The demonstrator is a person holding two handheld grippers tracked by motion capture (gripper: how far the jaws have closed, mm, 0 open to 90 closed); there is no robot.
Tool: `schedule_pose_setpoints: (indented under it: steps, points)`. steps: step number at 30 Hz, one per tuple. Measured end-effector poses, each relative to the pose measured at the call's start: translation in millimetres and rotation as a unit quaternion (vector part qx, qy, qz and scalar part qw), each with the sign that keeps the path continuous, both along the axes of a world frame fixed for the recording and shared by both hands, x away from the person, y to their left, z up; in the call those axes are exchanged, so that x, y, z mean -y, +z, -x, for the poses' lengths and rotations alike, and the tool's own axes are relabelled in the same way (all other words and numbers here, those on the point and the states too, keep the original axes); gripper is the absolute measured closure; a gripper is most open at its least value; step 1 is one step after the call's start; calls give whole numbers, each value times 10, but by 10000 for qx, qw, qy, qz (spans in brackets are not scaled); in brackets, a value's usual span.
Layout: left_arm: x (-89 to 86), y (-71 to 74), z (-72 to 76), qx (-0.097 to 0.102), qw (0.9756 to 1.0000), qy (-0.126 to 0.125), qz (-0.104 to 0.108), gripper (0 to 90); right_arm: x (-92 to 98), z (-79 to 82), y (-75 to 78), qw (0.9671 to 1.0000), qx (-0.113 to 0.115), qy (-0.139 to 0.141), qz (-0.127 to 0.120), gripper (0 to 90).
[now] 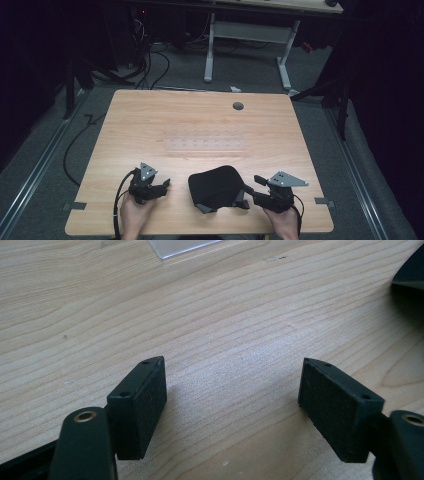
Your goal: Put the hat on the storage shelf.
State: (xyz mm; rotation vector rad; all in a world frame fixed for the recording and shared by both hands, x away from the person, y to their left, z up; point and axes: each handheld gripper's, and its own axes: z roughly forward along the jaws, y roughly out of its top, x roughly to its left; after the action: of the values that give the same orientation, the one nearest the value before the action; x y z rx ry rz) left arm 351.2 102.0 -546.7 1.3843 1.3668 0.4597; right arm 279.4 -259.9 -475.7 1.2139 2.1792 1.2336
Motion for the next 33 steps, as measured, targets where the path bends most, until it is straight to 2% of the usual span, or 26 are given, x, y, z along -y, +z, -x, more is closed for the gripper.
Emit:
schedule_pose_setpoints:
  steps: [6, 15, 24, 29, 33]
  points:
    - [0, 0, 0, 0, 10000, 1, 2, 278, -97, -38, -24, 9998, -108, 162, 2, 454]
    - [0, 0, 0, 0, 10000, 0, 1, 278, -233, -144, -176, 9987, -429, 293, 20, 452]
    - [0, 0, 0, 0, 10000, -1, 0, 277, -321, -242, -313, 9972, -651, 366, 26, 470]
    - [-1, 0, 0, 4, 10000, 0, -5, 277, -341, -257, -362, 9967, -673, 464, -2, 545]
    - [0, 0, 0, 2, 10000, -3, -4, 278, -328, -255, -378, 9951, -733, 645, -153, 667]
